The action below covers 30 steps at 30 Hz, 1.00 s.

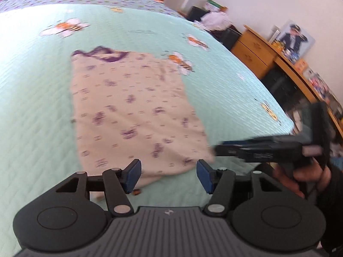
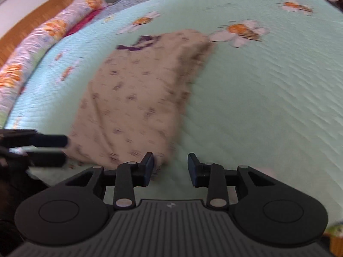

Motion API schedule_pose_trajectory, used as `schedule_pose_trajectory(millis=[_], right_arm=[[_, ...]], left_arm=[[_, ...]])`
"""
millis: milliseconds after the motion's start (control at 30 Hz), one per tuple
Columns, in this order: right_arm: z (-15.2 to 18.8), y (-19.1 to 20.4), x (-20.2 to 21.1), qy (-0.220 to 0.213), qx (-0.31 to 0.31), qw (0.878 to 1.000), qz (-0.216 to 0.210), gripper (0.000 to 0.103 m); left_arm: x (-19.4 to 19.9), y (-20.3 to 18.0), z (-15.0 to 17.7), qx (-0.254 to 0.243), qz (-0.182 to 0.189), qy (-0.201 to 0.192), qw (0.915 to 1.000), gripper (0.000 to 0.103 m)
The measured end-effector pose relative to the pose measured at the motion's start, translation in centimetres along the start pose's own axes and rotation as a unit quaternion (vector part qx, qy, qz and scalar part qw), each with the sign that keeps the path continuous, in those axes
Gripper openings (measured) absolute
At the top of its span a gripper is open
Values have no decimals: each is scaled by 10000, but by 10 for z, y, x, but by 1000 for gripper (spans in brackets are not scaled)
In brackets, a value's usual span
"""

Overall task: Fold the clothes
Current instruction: 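Open both grippers and lay the folded nightgown on the quilt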

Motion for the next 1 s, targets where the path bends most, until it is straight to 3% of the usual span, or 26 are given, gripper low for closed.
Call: schedule_pose_trajectory(millis=[67, 200, 300, 367, 500, 600, 667, 767, 800, 833, 867, 1000], right_arm=[[4, 4, 11, -218, 91, 9997, 85, 37], [-2, 48, 16, -654, 808, 9945, -120, 37], [8, 50, -12, -151, 882, 9959, 164, 37], [16, 32, -14, -20, 330, 9992, 202, 36], [24, 6, 9, -245, -1087, 9917, -639, 37], [34, 4, -3, -94, -2099, 9652, -1555, 37], [37, 2, -18, -46, -2743, 9427, -1898, 37], [34, -3, -27, -207, -3124, 9299, -1930, 34], [32, -4, -27, -266, -3187, 9278, -1920, 29], [31, -5, -27, -325, -3250, 9257, -1910, 17], [30, -6, -25, -344, -3214, 9283, -1837, 15], [35, -10, -16, -264, -3129, 9353, -1633, 20]], left_arm=[[6, 8, 0, 99, -57, -65, 9999, 60], [18, 25, 1, 288, -172, -193, 9993, 60], [27, 34, 2, 373, -264, -275, 9986, 60], [34, 40, 3, 430, -325, -330, 9980, 60], [38, 48, 4, 529, -335, -394, 9973, 60], [32, 41, 3, 466, -258, -367, 9979, 60], [31, 35, 4, 338, -250, -343, 9985, 60], [32, 34, 6, 257, -320, -314, 9987, 60], [32, 35, 7, 266, -339, -295, 9986, 60], [32, 37, 7, 272, -344, -277, 9987, 60], [32, 37, 8, 276, -341, -269, 9987, 60], [32, 36, 7, 231, -306, -325, 9987, 60]])
Point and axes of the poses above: each gripper's, at about its wrist camera, not at the fingertips, and x roughly against the way its jaws point, y to its left, z to its underside, the point moved 6 cm from there along -x, roughly the way its jaws point, and after that the axes turned 4 degrees about x, right-handed, at the moved point
